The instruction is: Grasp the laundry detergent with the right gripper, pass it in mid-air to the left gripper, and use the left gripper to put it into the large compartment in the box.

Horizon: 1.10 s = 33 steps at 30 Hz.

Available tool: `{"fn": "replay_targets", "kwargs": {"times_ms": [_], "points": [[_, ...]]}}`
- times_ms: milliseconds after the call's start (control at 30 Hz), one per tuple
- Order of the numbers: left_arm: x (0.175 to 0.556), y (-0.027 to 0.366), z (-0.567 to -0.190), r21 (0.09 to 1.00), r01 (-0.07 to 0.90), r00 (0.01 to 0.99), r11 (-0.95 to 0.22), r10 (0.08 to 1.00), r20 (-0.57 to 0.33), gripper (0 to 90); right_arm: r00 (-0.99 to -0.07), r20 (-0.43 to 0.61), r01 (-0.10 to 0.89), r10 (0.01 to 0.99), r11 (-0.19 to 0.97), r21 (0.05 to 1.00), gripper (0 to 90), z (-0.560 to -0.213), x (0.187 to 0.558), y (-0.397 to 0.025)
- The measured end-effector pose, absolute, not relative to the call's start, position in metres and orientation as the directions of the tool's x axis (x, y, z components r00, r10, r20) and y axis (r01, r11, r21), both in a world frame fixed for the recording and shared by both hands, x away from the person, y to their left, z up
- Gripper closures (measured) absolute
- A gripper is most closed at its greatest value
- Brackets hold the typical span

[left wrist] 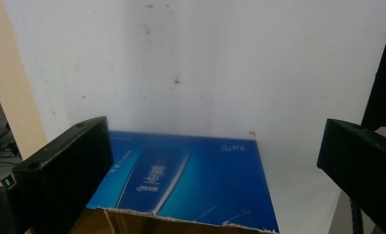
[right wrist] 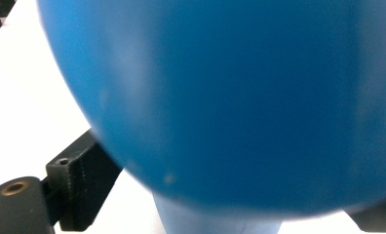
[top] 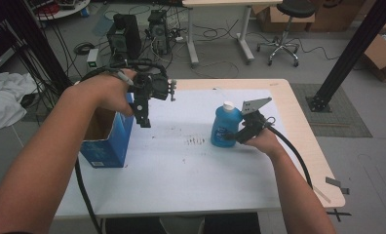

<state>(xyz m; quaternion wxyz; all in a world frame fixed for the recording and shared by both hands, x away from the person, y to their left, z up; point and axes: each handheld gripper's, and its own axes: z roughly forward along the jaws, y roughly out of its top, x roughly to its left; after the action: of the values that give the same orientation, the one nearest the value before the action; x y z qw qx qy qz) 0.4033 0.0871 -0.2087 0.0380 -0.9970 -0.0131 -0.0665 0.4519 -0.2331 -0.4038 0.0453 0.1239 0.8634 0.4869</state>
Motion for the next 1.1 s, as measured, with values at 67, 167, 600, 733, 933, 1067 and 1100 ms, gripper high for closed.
{"fn": "replay_targets", "kwargs": {"times_ms": [67, 167, 600, 733, 933, 1067, 1100], "points": [[0.4035, 0.0871, -0.2085, -0.075, 0.031, 0.991, -0.997, 0.021, 0.132, 0.3, -0.965, 0.042, 0.169, 0.257, 0.497, 0.851, 12.5, -0.4048, 0.4520, -0.2337], [0.4042, 0.0872, -0.2094, -0.073, 0.034, 0.991, -0.997, 0.024, 0.134, 0.3, -0.964, 0.044, 0.173, 0.261, 0.498, 0.850, 14.8, -0.4081, 0.4516, -0.2349], [0.4051, 0.0849, -0.2107, -0.074, 0.031, 0.991, -0.997, 0.020, 0.134, 0.3, -0.965, 0.031, 0.158, 0.260, 0.482, 0.862, 23.7, -0.4107, 0.4512, -0.2365], [0.4054, 0.0855, -0.2105, -0.081, 0.031, 0.991, -0.996, 0.020, 0.132, 0.3, -0.966, 0.036, 0.159, 0.255, 0.482, 0.862, 25.4, -0.4125, 0.4515, -0.2356], [0.4052, 0.0869, -0.2103, -0.078, 0.036, 0.991, -0.996, 0.026, 0.132, 0.3, -0.970, 0.041, 0.154, 0.239, 0.477, 0.865, 31.1, -0.4128, 0.4516, -0.2345], [0.4055, 0.0877, -0.2106, -0.075, 0.038, 0.991, -0.996, 0.028, 0.134, 0.3, -0.971, 0.044, 0.154, 0.235, 0.473, 0.868, 32.0, -0.4133, 0.4517, -0.2339], [0.4056, 0.0878, -0.2107, -0.075, 0.038, 0.991, -0.996, 0.028, 0.134, 0.4, -0.971, 0.042, 0.153, 0.236, 0.475, 0.866, 32.0, -0.4136, 0.4517, -0.2338]]}}
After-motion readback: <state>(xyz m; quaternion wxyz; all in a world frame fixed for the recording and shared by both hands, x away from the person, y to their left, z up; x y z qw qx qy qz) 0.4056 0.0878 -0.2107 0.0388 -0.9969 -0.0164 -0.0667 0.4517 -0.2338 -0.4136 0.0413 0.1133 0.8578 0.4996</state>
